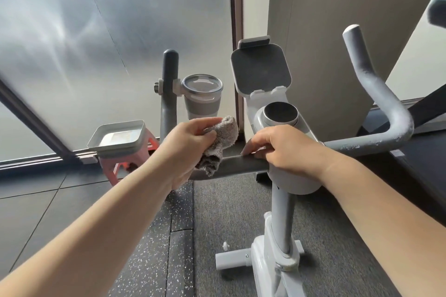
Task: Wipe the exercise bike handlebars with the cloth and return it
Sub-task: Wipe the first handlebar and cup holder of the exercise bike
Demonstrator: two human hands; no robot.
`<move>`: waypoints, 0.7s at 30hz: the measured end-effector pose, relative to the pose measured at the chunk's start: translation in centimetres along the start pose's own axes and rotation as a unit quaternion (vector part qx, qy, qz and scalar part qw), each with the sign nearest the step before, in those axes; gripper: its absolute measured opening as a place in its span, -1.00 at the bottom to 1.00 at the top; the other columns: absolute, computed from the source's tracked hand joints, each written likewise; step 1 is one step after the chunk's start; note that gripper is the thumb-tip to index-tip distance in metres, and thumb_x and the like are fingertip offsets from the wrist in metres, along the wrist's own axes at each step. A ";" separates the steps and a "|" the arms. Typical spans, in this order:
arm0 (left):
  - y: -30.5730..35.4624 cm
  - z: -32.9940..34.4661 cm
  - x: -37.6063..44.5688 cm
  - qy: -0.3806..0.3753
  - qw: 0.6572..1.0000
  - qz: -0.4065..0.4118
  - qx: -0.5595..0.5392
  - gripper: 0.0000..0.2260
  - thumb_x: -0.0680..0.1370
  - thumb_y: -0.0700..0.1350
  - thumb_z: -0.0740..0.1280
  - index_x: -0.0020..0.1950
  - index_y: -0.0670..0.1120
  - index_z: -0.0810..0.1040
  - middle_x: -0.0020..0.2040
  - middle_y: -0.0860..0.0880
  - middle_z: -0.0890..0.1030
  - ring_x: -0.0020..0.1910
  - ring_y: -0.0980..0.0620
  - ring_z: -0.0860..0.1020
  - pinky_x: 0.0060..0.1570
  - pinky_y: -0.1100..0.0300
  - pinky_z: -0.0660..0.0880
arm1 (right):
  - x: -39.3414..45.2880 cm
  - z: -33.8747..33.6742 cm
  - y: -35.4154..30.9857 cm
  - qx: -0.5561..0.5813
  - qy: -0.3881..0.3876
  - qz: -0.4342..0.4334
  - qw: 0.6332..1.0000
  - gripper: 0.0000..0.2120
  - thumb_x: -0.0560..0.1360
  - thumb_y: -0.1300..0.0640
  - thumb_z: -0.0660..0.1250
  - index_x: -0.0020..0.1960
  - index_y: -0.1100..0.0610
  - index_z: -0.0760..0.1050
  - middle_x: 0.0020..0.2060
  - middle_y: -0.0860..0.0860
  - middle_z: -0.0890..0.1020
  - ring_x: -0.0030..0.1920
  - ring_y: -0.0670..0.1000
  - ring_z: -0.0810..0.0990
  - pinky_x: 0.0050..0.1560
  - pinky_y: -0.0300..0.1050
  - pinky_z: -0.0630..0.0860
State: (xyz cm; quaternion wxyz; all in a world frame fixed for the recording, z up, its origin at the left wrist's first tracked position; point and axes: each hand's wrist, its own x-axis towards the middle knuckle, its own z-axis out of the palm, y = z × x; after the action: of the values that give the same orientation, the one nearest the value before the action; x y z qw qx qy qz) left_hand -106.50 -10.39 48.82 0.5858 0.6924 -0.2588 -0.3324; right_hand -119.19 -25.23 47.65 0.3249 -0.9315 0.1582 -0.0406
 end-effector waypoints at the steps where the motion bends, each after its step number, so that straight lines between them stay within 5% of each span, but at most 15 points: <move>1: 0.1 -0.4 -0.4 0.023 0.999 0.007 -0.032 -0.71 0.56 -0.30 0.21 0.20 -0.05 0.57 0.07 -0.15 0.64 -0.02 -0.07 0.62 -0.19 0.11 0.58 | 0.0 0.1 0.0 0.000 0.006 0.004 1.000 -0.67 0.47 0.38 0.28 0.04 0.01 0.63 -0.02 -0.09 0.66 -0.01 -0.16 0.59 0.06 -0.46 0.45; 3: 0.1 -1.2 -1.3 0.058 0.994 0.034 -0.082 -0.71 0.56 -0.30 0.21 0.20 -0.05 0.56 0.03 -0.11 0.65 -0.09 -0.03 0.62 -0.15 0.10 0.61 | -0.4 0.6 -0.3 0.008 0.040 0.006 0.999 -0.71 0.48 0.32 0.33 0.10 0.00 0.58 0.04 -0.09 0.65 0.05 -0.17 0.59 0.14 -0.38 0.45; 6: -0.3 -2.1 -2.8 0.063 0.987 0.074 -0.128 -0.71 0.56 -0.31 0.21 0.19 -0.04 0.54 -0.02 -0.05 0.67 -0.13 0.07 0.62 -0.14 0.20 0.59 | -1.0 2.4 -1.5 0.064 0.147 -0.026 0.987 -0.68 0.48 0.20 0.37 0.21 -0.01 0.49 0.09 -0.11 0.58 0.08 -0.20 0.55 0.07 -0.55 0.37; 8: -0.7 -2.7 -3.7 0.036 0.987 0.084 -0.133 -0.71 0.56 -0.31 0.20 0.18 -0.03 0.53 0.02 -0.03 0.67 -0.08 0.07 0.61 -0.17 0.24 0.57 | -1.1 3.7 -2.8 0.141 0.185 -0.044 0.971 -0.56 0.47 0.16 0.39 0.31 -0.04 0.40 0.18 -0.07 0.55 0.16 -0.17 0.54 0.21 -0.41 0.39; 13: -1.7 -3.9 -6.0 -0.051 0.988 0.087 -0.115 -0.70 0.52 -0.35 0.21 0.20 -0.08 0.47 0.02 -0.06 0.67 -0.08 0.03 0.64 -0.15 0.15 0.61 | -0.9 5.8 -6.3 0.260 0.159 -0.072 0.950 -0.59 0.49 0.18 0.36 0.24 -0.18 0.41 0.18 -0.09 0.57 0.20 -0.15 0.53 0.26 -0.19 0.46; 15: -2.6 -5.1 -6.7 -0.037 0.993 0.100 -0.048 -0.69 0.50 -0.33 0.29 0.19 -0.06 0.46 0.01 -0.06 0.67 -0.08 0.03 0.65 -0.15 0.13 0.59 | -0.9 6.8 -7.5 0.239 0.174 -0.058 0.953 -0.70 0.48 0.22 0.36 0.10 -0.12 0.50 0.02 -0.06 0.65 0.08 -0.09 0.61 0.14 -0.14 0.56; 18: -4.4 -8.0 -7.7 0.012 0.982 0.126 0.137 -0.65 0.44 -0.23 0.42 0.17 0.03 0.49 -0.05 0.03 0.68 -0.14 0.13 0.65 -0.17 0.23 0.58 | -1.3 9.0 -9.6 0.194 0.214 -0.045 0.956 -0.76 0.45 0.25 0.39 -0.01 -0.06 0.52 -0.15 -0.15 0.63 -0.10 -0.23 0.60 -0.06 -0.44 0.49; 21: -6.2 -11.1 -9.3 0.053 0.949 0.130 0.281 -0.78 0.38 -0.10 0.48 -0.02 0.10 0.59 -0.25 0.11 0.67 -0.34 0.25 0.59 -0.31 0.33 0.53 | -1.8 11.8 -12.3 0.196 0.258 -0.017 0.946 -0.80 0.42 0.23 0.43 -0.03 0.00 0.55 -0.22 -0.19 0.60 -0.21 -0.31 0.55 -0.17 -0.52 0.42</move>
State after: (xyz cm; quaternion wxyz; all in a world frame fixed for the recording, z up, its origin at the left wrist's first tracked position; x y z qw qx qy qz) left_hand -104.23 4.76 45.18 0.4182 0.8061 -0.3981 -0.1298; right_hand -115.48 -8.60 46.00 0.4481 -0.8100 0.2094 -0.3149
